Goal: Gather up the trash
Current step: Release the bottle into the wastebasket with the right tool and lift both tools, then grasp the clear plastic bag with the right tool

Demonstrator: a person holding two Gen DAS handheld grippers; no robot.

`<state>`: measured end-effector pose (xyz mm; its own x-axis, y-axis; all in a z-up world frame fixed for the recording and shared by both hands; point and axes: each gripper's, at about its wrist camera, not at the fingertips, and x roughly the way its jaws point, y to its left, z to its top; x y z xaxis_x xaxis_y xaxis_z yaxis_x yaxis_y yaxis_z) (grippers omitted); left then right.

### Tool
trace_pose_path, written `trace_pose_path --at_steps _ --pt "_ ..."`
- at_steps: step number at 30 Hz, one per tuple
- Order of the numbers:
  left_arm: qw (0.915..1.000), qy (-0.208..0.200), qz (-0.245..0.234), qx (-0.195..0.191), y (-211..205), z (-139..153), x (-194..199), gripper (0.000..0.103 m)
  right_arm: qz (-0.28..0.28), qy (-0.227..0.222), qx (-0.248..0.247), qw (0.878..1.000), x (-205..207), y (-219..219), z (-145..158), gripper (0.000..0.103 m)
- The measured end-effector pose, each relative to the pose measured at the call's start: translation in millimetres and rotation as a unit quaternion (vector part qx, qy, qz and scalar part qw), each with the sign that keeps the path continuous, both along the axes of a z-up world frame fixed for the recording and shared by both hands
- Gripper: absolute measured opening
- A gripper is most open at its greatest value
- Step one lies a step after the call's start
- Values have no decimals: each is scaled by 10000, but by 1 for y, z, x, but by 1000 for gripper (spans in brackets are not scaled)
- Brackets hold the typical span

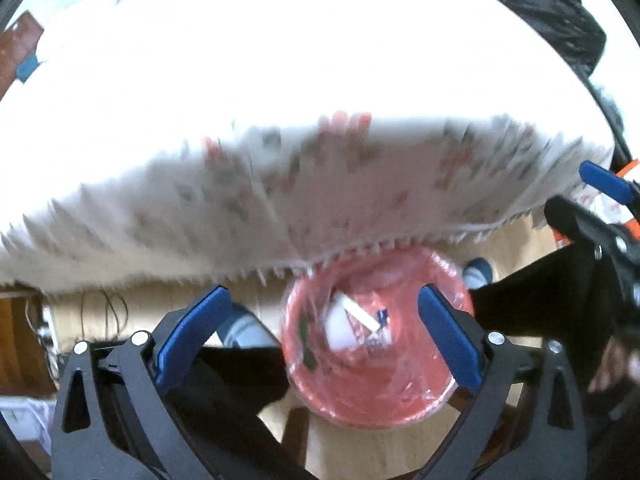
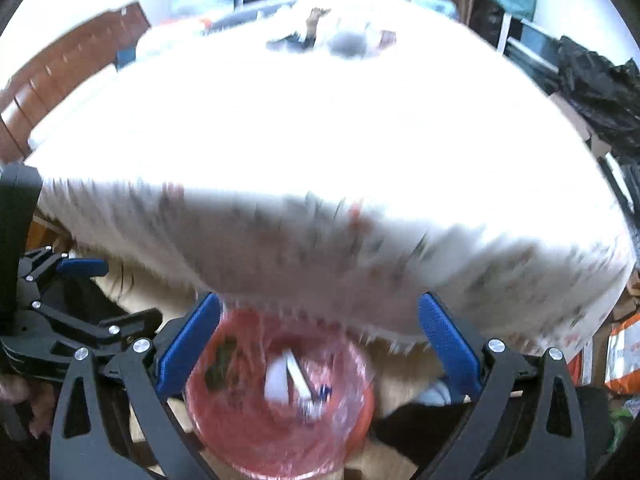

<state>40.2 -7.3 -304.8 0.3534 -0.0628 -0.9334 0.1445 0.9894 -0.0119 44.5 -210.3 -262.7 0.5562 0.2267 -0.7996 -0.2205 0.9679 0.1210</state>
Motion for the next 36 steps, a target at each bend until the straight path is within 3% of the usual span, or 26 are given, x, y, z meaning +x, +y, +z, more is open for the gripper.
trace_pose_path --at_steps 3,8,16,26,36 --pt "9998 -198 11 0 3 28 16 97 -192 -278 203 9992 19 -8 26 98" --pt "9975 -691 95 -84 15 69 55 97 -218 -631 -134 9977 66 -7 59 98" --pt "9947 -998 230 88 34 83 134 97 -213 -961 -377 9944 154 3 81 98" --pt "9940 -1025 368 57 52 72 203 97 -171 -969 -512 9938 248 28 60 98" --pt "9952 -923 313 38 48 51 231 97 -206 -776 -695 9943 320 56 23 98"
